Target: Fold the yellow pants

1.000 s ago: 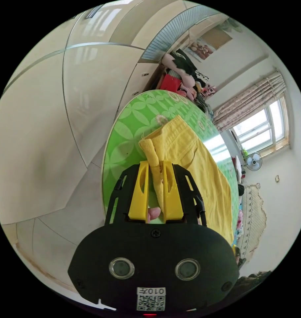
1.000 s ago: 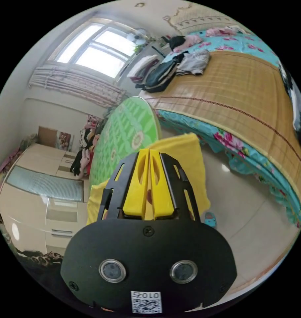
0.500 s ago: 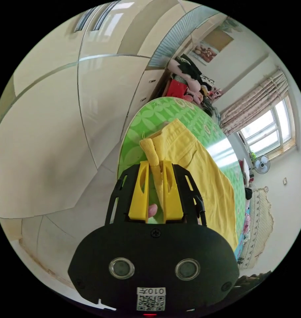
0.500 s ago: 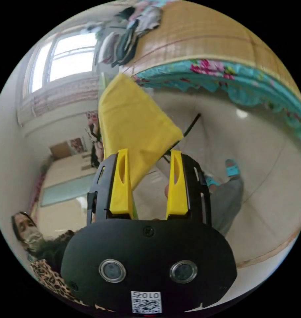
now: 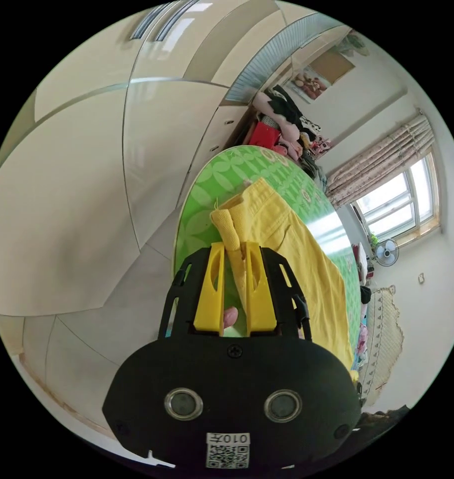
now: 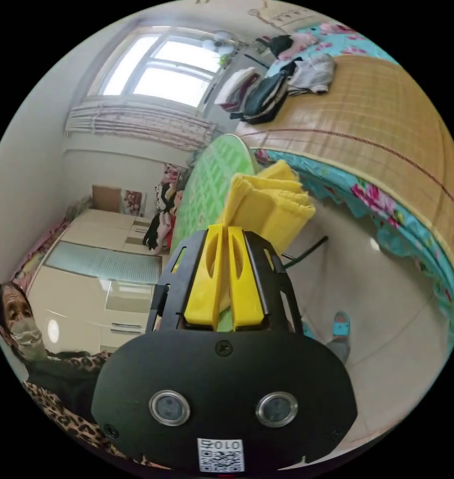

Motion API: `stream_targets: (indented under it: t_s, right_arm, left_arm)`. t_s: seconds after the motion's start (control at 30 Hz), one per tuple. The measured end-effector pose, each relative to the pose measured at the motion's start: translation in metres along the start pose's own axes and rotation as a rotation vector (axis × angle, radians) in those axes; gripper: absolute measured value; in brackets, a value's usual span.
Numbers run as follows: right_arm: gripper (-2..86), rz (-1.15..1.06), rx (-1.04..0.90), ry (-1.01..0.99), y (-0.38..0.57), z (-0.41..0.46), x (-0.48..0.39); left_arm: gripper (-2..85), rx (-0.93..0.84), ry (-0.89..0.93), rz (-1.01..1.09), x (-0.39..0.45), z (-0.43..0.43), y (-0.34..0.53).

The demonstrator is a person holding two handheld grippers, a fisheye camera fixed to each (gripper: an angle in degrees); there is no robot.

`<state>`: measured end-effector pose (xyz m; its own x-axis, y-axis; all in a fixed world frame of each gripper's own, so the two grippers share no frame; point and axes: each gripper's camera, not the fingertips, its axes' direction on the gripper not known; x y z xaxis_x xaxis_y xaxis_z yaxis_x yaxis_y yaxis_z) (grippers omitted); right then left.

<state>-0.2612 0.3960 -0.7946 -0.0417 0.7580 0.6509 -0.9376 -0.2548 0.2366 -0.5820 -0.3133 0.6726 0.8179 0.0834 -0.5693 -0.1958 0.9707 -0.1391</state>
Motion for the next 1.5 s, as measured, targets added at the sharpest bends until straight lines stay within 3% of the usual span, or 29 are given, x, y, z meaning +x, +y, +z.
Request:
stream_targets:
  t_s: [0.13,0.23,0.3,0.4,0.57,0.7,0.73,0.8,0.83,0.9,0.97,1.07,1.13,1.17,1.3,1.5]
  right_arm:
    - [3.3,-0.030,-0.102,0.190,-0.041,0.036,-0.029]
    - [3.3,-0.055,-0.043,0.286,-0.018,0.012,-0.038]
    - [3.4,0.001,0.002,0.247,0.001,-0.011,-0.024]
    - [3.6,0.069,0.068,0.015,0.022,-0.036,-0.002]
    - [3.7,0.112,0.014,0.234,0.049,-0.047,0.003]
    - [3.9,0.197,0.023,0.204,0.070,-0.053,0.025]
    - [4.0,0.194,0.025,0.188,0.073,-0.052,0.028]
    - [4.0,0.200,0.021,0.187,0.076,-0.048,0.029]
    - [4.1,0.199,0.022,0.184,0.078,-0.046,0.029]
    - [4.2,0.196,0.027,0.172,0.080,-0.043,0.028]
    - [4.7,0.199,0.030,0.159,0.084,-0.040,0.028]
    - [5.9,0.215,0.044,0.133,0.094,-0.040,0.033]
    - [6.5,0.216,0.042,0.112,0.100,-0.040,0.037]
    - [6.7,0.220,0.044,0.111,0.105,-0.039,0.039]
    - [6.6,0.232,0.041,0.114,0.118,-0.033,0.045]
    - [6.6,0.239,0.048,0.120,0.137,-0.029,0.052]
  left_arm:
    - [8.6,0.028,0.023,-0.024,-0.001,-0.007,0.005]
    - [8.4,0.030,0.036,0.012,0.001,-0.023,0.019]
    - [8.2,0.015,0.057,0.007,-0.008,-0.031,0.030]
    - [7.6,0.003,0.130,0.014,-0.014,-0.037,0.039]
    - [6.8,-0.039,0.118,-0.048,-0.033,-0.048,0.054]
    - [6.6,-0.051,0.097,-0.083,-0.048,-0.061,0.069]
    - [6.5,-0.044,0.126,-0.090,-0.050,-0.063,0.070]
    - [6.3,-0.079,0.415,-0.192,-0.075,-0.056,0.071]
    - [6.3,-0.062,0.402,-0.201,-0.079,-0.059,0.071]
    - [6.1,-0.047,0.128,-0.026,-0.063,-0.076,0.066]
    - [6.1,-0.080,0.135,-0.001,-0.063,-0.079,0.066]
    - [6.1,0.016,0.045,-0.079,-0.081,-0.106,0.076]
    - [6.4,0.072,0.104,-0.174,-0.100,-0.125,0.083]
    - [6.7,0.084,0.216,-0.179,-0.104,-0.131,0.084]
    - [8.4,-0.022,0.374,-0.254,-0.098,-0.103,0.080]
    - [10.7,-0.122,0.367,-0.347,-0.106,-0.068,0.072]
